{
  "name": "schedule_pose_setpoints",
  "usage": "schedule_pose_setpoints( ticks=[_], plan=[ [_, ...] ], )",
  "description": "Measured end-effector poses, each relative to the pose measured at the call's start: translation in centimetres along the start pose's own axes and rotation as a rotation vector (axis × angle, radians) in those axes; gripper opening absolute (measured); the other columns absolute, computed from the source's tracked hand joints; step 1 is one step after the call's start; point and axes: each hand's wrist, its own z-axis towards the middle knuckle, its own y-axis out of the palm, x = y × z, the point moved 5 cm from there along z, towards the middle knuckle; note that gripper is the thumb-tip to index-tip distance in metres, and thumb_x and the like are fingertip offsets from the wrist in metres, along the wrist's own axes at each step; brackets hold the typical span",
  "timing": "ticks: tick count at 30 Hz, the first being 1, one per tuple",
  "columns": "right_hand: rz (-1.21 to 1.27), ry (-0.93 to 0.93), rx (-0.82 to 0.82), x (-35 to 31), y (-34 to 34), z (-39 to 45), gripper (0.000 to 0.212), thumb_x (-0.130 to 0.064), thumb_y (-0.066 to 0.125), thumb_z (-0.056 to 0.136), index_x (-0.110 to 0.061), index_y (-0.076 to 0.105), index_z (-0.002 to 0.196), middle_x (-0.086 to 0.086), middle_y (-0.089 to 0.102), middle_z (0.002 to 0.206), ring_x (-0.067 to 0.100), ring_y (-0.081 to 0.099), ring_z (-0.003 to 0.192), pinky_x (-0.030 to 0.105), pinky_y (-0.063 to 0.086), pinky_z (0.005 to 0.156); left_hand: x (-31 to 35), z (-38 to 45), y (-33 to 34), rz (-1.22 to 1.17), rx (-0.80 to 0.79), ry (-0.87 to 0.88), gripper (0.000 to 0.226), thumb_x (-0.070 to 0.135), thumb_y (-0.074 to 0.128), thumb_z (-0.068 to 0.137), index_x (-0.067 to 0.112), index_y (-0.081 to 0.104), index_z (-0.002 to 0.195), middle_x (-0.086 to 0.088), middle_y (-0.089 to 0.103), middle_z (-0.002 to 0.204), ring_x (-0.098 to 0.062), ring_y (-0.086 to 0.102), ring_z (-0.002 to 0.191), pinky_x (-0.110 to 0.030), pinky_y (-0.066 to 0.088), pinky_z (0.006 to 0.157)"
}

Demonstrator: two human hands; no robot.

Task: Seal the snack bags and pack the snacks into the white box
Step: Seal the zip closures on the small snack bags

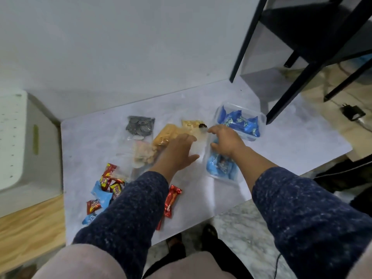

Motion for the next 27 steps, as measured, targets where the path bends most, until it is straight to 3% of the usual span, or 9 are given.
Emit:
schedule_pose_setpoints(
  ticks=[7,12,15,18,21,23,27],
  plan=[
    [-0.044,-0.124,0.017,0.0,-2.3,5.5,0.025,-0.022,0.06,0.086,-0.022,0.065,0.11,0.011,0.045,0.119,0.028,0.048,0.112,0.036,0.044,0.089,-0.3,2.6,-2.9,-0.149,0.212,-0.026,0.021,0.019,0.056,0.089,0.01,0.064,0.106,-0.009,0.069,0.102,-0.029,0.062,0.094,-0.036,0.046,0.083],
    [0.089,-0.302,0.058,-2.9,-5.4,8.8,0.009,-0.025,0.067,0.081,-0.023,0.071,0.088,0.008,0.049,0.115,0.025,0.045,0.113,0.042,0.041,0.096,-1.3,2.2,-6.9,-0.304,0.541,-0.208,0.017,0.014,0.054,0.088,0.006,0.068,0.095,-0.01,0.071,0.092,-0.027,0.065,0.085,-0.032,0.048,0.078],
    [0.301,-0.375,0.037,-5.2,-7.9,9.7,0.005,-0.029,0.068,0.08,-0.024,0.069,0.082,0.001,0.058,0.106,0.019,0.051,0.105,0.041,0.043,0.093,-2.0,1.0,-9.8,-0.528,0.721,-0.443,0.016,0.015,0.053,0.092,0.015,0.068,0.097,0.004,0.068,0.094,-0.01,0.06,0.087,-0.02,0.045,0.08],
    [0.654,-0.389,-0.011,-7.5,-10.7,8.8,0.009,-0.025,0.069,0.082,-0.017,0.067,0.084,-0.008,0.063,0.089,0.008,0.056,0.083,0.027,0.045,0.078,-1.8,-0.7,-13.3,-0.671,0.925,-0.578,0.014,0.022,0.054,0.092,0.021,0.067,0.094,0.009,0.067,0.086,-0.008,0.061,0.083,-0.016,0.043,0.074],
    [0.949,-0.411,-0.049,-9.2,-13.3,6.5,0.001,-0.018,0.067,0.084,-0.019,0.067,0.085,-0.009,0.063,0.081,0.006,0.058,0.071,0.019,0.045,0.067,-0.8,-2.2,-16.3,-0.83,1.097,-0.565,0.012,0.027,0.054,0.093,0.027,0.065,0.089,0.011,0.065,0.076,-0.004,0.061,0.076,-0.024,0.049,0.079],
    [1.052,-0.449,-0.062,-10.1,-14.8,4.8,0.009,-0.014,0.063,0.087,-0.022,0.067,0.085,-0.007,0.066,0.08,0.007,0.059,0.068,0.02,0.047,0.066,0.1,-3.1,-18.4,-0.883,1.17,-0.509,0.013,0.029,0.053,0.093,0.029,0.065,0.087,0.01,0.062,0.073,-0.004,0.059,0.073,-0.029,0.05,0.08],
    [1.197,-0.493,-0.051,-11.4,-17.2,1.8,0.015,-0.012,0.058,0.09,-0.021,0.066,0.083,-0.005,0.068,0.079,0.01,0.059,0.071,0.024,0.046,0.067,2.0,-5.0,-22.3,-0.964,1.266,-0.405,0.013,0.023,0.056,0.092,0.028,0.065,0.084,0.01,0.063,0.076,0.002,0.058,0.065,-0.021,0.052,0.074]
  ],
)
